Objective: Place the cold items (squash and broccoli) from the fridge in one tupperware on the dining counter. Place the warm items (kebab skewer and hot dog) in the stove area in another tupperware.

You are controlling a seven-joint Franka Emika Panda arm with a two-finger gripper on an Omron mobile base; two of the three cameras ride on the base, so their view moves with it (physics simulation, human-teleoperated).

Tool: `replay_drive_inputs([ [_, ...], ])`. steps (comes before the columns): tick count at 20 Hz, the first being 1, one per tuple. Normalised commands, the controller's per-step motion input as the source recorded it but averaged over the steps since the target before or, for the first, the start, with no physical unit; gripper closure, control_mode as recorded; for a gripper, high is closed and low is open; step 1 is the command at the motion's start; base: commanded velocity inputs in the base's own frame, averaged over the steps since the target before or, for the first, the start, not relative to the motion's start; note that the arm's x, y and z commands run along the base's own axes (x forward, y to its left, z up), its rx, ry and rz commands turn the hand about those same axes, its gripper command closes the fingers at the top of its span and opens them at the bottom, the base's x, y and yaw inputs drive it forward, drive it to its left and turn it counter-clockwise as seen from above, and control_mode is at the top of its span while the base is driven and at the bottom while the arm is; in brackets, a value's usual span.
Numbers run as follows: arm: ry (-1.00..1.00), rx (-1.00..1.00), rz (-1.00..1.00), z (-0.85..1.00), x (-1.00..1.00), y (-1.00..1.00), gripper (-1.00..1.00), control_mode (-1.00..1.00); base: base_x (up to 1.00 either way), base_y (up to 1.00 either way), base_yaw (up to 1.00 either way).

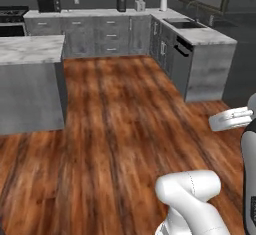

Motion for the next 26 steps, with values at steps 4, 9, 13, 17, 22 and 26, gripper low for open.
replay_drive_inputs([
  [4,0.0,0.0,0.0,0.0,0.0,0.0,-1.0,1.0,1.0,-0.37,0.19],
  [9,0.0,0.0,0.0,0.0,0.0,0.0,-1.0,1.0,1.0,-0.38,0.19],
  [13,0.0,0.0,0.0,0.0,0.0,0.0,-1.0,1.0,1.0,-0.37,0.18],
  [17,0.0,0.0,0.0,0.0,0.0,0.0,-1.0,1.0,1.0,-0.36,0.16],
  [22,0.0,0.0,0.0,0.0,0.0,0.0,-1.0,1.0,1.0,-0.35,0.15],
  [26,0.0,0.0,0.0,0.0,0.0,0.0,-1.0,1.0,1.0,-0.36,0.16],
])
